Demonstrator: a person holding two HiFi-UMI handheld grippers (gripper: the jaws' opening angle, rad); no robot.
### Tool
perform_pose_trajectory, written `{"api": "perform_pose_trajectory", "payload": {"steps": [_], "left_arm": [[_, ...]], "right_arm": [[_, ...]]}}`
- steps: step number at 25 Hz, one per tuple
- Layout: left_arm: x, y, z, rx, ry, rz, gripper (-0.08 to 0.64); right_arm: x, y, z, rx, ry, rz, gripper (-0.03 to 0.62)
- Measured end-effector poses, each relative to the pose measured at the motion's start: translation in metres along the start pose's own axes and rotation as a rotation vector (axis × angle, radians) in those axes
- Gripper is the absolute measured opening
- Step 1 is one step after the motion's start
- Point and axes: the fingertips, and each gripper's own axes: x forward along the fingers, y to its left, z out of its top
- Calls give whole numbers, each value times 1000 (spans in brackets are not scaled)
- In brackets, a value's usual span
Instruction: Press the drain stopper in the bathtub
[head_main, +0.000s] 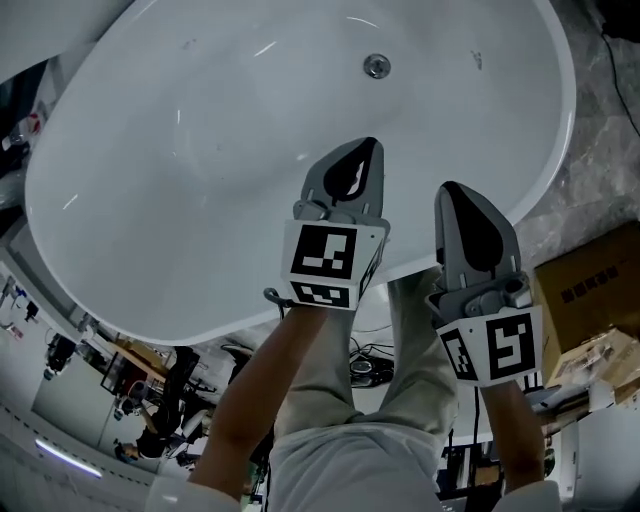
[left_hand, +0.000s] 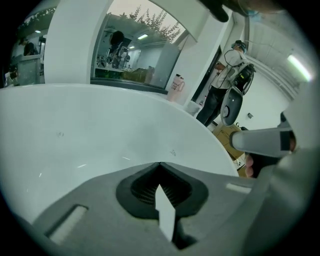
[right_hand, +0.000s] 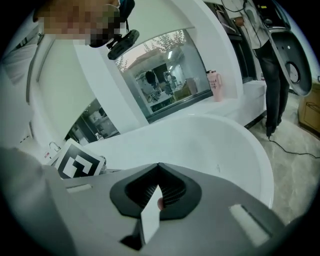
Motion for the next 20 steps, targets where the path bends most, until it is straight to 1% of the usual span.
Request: {"api": "perform_pose_trajectory", "payload": {"steps": [4, 7, 9, 15, 18, 20], "left_arm": [[35, 12, -15, 27, 16, 8, 0], [61, 22, -30, 11, 40, 9, 0], [76, 28, -35, 16, 40, 9, 0], [107, 41, -51, 12, 59, 11, 0], [124, 46, -58, 48, 51, 4, 0], [133, 49, -68, 61, 61, -4, 0]], "right_arm": [[14, -14, -16, 29, -9, -17, 6], [22, -23, -24, 40, -14, -28, 6], [28, -26, -26, 41, -20, -32, 6], [52, -31, -37, 48, -24, -30, 6], [67, -38, -46, 51, -14, -47, 6], [79, -43, -53, 68, -3, -72, 6]]}}
